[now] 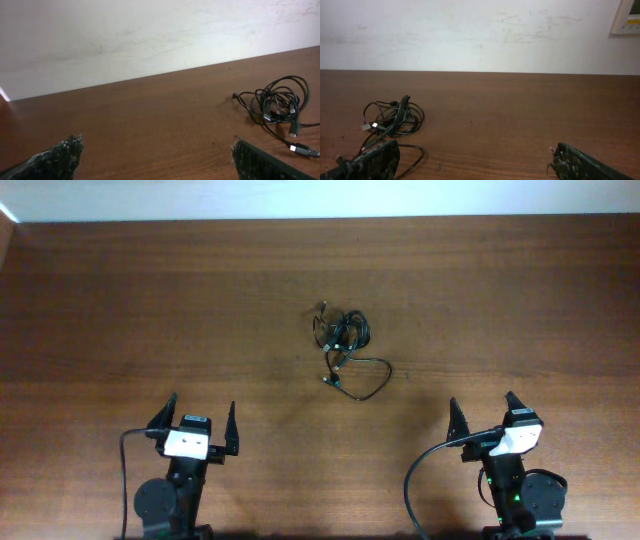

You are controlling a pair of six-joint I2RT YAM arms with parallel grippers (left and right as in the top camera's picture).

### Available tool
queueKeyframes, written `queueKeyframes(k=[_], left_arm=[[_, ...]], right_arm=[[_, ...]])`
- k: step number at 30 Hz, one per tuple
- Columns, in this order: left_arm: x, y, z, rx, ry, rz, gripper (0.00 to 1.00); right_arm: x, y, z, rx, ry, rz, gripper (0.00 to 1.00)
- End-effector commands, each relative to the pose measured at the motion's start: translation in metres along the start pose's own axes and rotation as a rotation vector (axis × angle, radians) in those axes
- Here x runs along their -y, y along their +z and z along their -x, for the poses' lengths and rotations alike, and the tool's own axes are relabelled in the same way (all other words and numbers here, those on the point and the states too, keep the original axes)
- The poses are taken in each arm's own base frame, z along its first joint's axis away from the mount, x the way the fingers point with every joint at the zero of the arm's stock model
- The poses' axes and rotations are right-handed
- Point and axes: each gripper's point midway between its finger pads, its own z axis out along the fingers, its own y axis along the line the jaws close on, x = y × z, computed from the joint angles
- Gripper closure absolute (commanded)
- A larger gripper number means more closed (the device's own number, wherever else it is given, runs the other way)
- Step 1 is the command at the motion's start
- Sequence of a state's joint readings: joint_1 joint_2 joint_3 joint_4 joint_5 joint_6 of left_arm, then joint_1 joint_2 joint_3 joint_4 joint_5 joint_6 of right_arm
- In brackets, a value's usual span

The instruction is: Untangle cables

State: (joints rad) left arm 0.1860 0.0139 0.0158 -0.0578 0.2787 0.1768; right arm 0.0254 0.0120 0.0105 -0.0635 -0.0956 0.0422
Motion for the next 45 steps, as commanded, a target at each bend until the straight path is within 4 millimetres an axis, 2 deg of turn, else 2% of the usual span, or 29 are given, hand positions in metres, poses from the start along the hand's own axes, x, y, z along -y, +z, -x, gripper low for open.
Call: queueKeyframes(k=[1, 45], left_arm=[[-0.0001, 0.0000, -0.0014, 0.001, 0.013, 0.004, 0.01], [-0.0001, 0.0000, -0.0001, 0.006, 0.007, 0.003, 0.01]], right_arm=[[-0.0214, -0.0005, -0.0025, -0.005, -0.007, 0.091, 0.01], [-0.0183, -0.0003, -0.0008, 0.003, -0.008, 0.072, 0.01]])
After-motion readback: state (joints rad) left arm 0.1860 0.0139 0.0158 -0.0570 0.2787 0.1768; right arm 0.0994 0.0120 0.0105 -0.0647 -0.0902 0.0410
